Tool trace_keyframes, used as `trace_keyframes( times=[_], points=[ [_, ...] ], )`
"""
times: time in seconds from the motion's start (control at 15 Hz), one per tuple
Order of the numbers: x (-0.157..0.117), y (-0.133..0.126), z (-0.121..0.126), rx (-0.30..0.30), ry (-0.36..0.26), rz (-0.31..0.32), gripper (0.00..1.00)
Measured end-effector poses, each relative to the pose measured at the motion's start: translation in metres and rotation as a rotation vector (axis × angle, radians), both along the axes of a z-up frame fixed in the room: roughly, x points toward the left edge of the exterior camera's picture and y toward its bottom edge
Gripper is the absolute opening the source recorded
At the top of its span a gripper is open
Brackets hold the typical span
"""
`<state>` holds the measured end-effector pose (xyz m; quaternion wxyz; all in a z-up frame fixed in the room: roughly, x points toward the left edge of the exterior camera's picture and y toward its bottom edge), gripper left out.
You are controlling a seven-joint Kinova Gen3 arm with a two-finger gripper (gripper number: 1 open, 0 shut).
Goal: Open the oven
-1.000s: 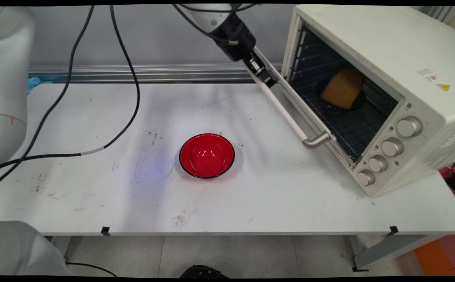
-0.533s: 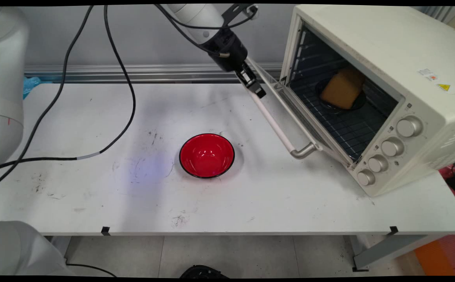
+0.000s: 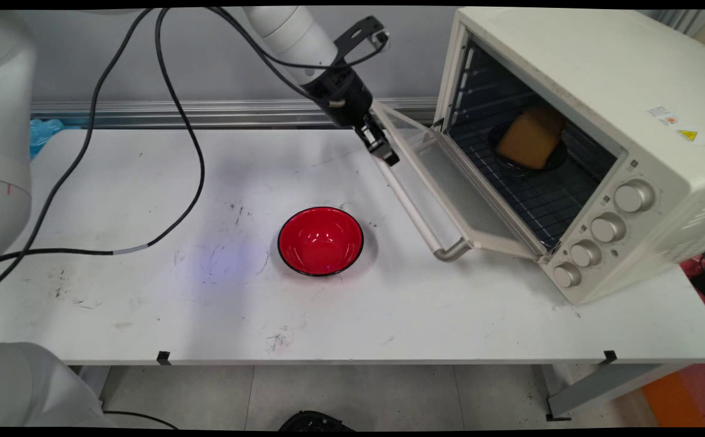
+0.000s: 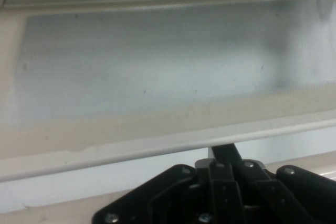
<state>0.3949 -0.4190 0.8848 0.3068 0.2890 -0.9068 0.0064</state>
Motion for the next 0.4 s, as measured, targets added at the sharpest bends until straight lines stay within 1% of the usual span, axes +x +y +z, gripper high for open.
trace_keyframes(
  times=[0.4],
  points=[
    [0.010, 0.013, -0.022, 0.001, -0.048, -0.013, 0.00]
  ],
)
